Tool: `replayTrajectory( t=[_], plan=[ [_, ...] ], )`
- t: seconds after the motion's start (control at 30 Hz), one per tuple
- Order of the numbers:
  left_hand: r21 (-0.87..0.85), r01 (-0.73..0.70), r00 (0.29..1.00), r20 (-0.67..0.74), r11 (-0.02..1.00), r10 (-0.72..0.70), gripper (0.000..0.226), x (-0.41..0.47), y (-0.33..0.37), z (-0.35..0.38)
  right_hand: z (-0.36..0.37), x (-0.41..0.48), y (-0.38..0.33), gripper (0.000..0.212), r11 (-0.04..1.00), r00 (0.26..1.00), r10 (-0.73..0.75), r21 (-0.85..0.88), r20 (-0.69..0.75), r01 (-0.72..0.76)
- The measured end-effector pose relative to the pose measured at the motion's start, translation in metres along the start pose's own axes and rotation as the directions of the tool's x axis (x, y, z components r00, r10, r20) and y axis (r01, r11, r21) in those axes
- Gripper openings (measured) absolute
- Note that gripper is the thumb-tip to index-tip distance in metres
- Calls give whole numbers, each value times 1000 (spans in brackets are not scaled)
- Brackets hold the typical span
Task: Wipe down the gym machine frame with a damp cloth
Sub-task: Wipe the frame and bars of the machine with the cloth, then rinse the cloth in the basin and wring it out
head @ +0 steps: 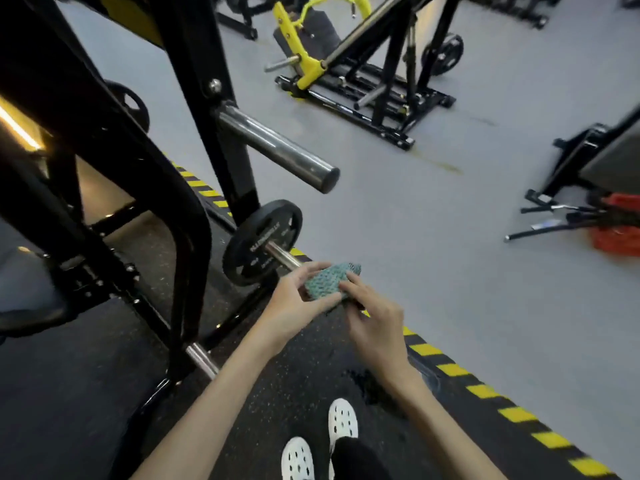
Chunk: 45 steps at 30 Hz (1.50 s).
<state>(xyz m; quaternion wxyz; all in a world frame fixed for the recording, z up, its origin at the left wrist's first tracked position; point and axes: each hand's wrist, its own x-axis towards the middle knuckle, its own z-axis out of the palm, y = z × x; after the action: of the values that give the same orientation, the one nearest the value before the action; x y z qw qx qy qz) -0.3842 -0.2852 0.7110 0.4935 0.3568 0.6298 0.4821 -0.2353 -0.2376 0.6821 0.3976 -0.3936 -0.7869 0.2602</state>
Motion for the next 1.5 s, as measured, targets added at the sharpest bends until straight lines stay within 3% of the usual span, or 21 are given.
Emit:
replayTrajectory(
  t=[0.13, 0.27, 0.37, 0.43, 0.53, 0.63, 0.77, 0.97, 1.13, 1.23, 1.4, 1.5],
  plan=[
    [59, -73, 966, 253, 996, 56, 57, -3, 5, 75, -72, -37, 26, 36, 976, 972, 217, -17, -93, -219],
    [176, -143, 975, 193, 974, 108, 31, 0, 11, 145, -138, -64, 34, 28, 911, 909, 410, 74, -73, -405],
    [270, -199, 970, 191, 942, 150, 13, 1, 14, 191, -176, -77, 48, 15, 865, 849, 502, 112, -165, -490],
    [329, -229, 959, 237, 916, 154, 3, -1, 13, 219, -199, -84, 60, 14, 858, 831, 512, 85, -219, -506],
    [425, -329, 934, 281, 843, 223, 11, -1, 12, 259, -233, -93, 78, 14, 866, 831, 483, 14, -275, -499],
    [524, -403, 913, 279, 750, 296, 14, 1, 10, 291, -263, -99, 108, 13, 867, 866, 464, -103, -187, -487],
    [582, -415, 908, 318, 700, 273, 12, 6, -8, 318, -287, -99, 146, 12, 873, 898, 432, -207, -85, -441],
    [640, -489, 872, 376, 593, 314, 17, 18, -34, 330, -295, -98, 173, 11, 870, 910, 409, -270, -72, -413],
    [659, -603, 784, 594, 450, 180, 18, 39, -59, 325, -283, -107, 195, 12, 851, 909, 415, -339, -35, -402],
    [705, -580, 804, 577, 408, 146, 34, 56, -82, 323, -265, -119, 209, 9, 825, 906, 422, -395, -43, -403],
    [765, -540, 834, 543, 351, 97, 31, 92, -124, 319, -222, -145, 232, 21, 785, 887, 453, -431, -93, -446],
    [747, -518, 836, 545, 418, 62, 27, 118, -155, 314, -199, -156, 253, 24, 752, 857, 494, -421, -150, -507]
  ],
)
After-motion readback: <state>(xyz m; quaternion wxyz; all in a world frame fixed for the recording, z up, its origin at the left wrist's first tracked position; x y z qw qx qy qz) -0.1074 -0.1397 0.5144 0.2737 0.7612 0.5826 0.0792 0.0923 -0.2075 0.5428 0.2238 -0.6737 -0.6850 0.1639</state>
